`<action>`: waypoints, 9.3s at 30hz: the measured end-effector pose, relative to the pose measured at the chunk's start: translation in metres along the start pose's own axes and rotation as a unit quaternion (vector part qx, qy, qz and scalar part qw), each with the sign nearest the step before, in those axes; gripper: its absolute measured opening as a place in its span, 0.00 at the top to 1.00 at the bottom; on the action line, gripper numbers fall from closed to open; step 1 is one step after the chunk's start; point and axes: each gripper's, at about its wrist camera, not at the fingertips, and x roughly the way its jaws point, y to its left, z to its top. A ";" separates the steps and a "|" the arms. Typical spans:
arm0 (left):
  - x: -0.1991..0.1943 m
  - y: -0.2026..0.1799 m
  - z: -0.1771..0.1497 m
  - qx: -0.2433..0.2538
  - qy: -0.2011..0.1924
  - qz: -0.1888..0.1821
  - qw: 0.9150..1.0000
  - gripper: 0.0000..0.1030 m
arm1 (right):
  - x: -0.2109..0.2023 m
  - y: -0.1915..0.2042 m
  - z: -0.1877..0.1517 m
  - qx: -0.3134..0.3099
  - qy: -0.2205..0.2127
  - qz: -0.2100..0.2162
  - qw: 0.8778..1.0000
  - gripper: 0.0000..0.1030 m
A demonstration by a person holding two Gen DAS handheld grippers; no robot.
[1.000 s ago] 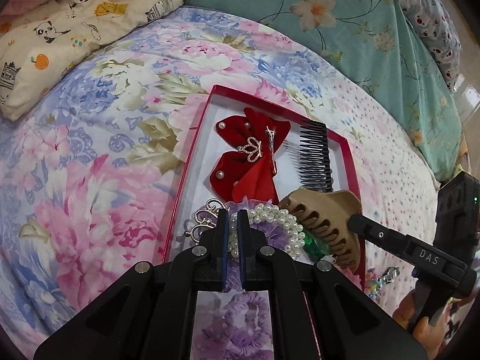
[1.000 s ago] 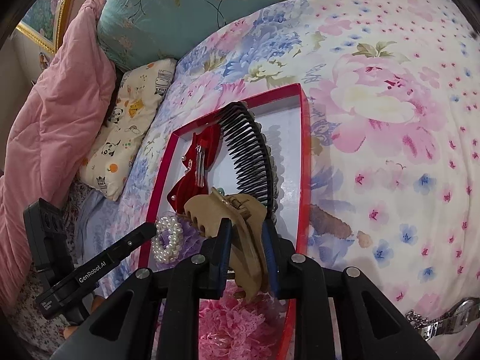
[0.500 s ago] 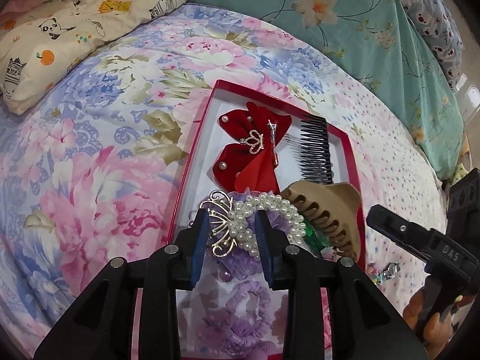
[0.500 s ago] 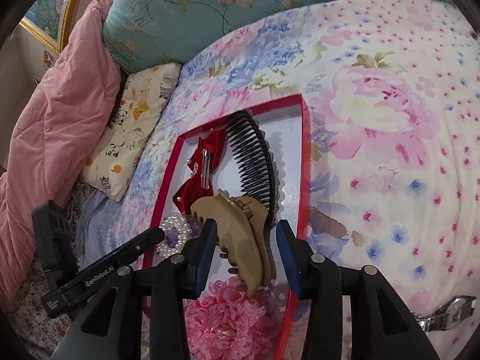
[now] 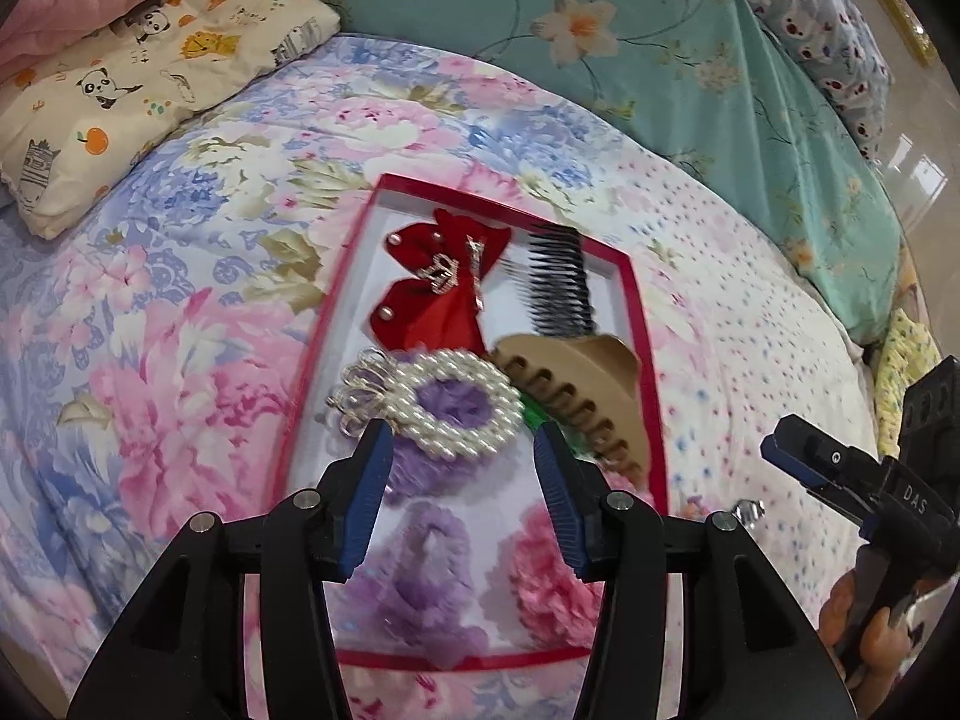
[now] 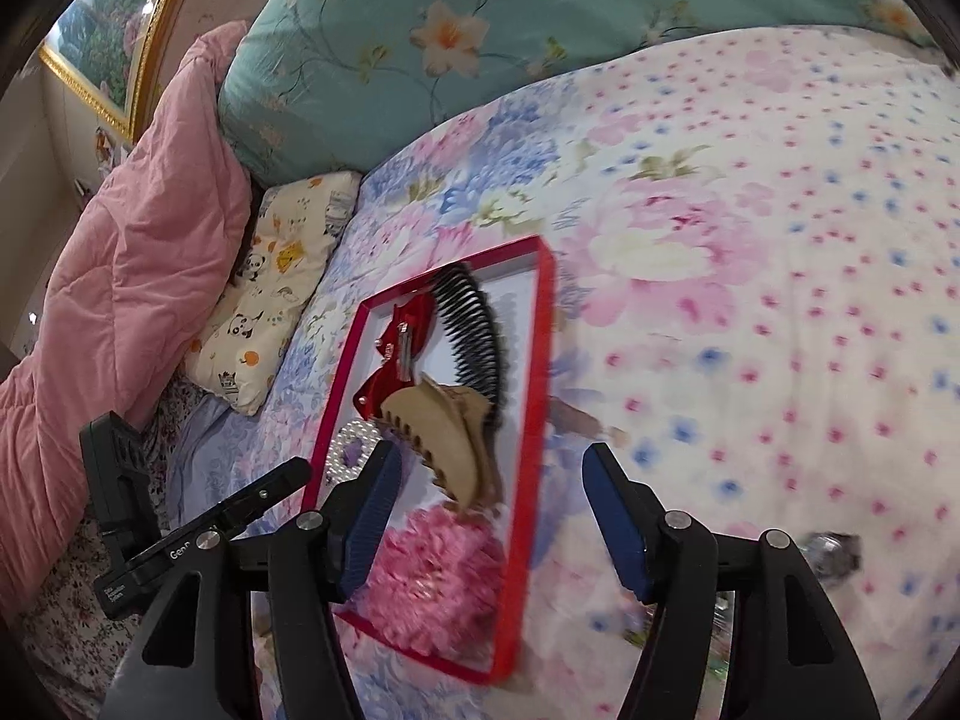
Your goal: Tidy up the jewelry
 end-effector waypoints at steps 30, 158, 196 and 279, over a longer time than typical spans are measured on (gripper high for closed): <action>-0.011 -0.063 -0.052 0.052 0.033 -0.039 0.997 0.54 | -0.075 -0.082 -0.061 0.052 -0.010 -0.066 0.996 0.36; -0.040 0.011 -0.041 0.006 -0.016 -0.012 1.000 0.95 | 0.001 0.087 -0.045 -0.110 0.019 0.039 0.993 0.94; -0.007 0.029 -0.062 0.002 0.018 0.029 0.999 0.90 | 0.038 0.044 -0.066 -0.087 0.049 -0.011 0.995 0.66; -0.079 -0.004 -0.102 0.081 -0.018 0.218 0.972 0.00 | -0.028 0.087 -0.116 -0.234 0.018 -0.089 0.968 0.01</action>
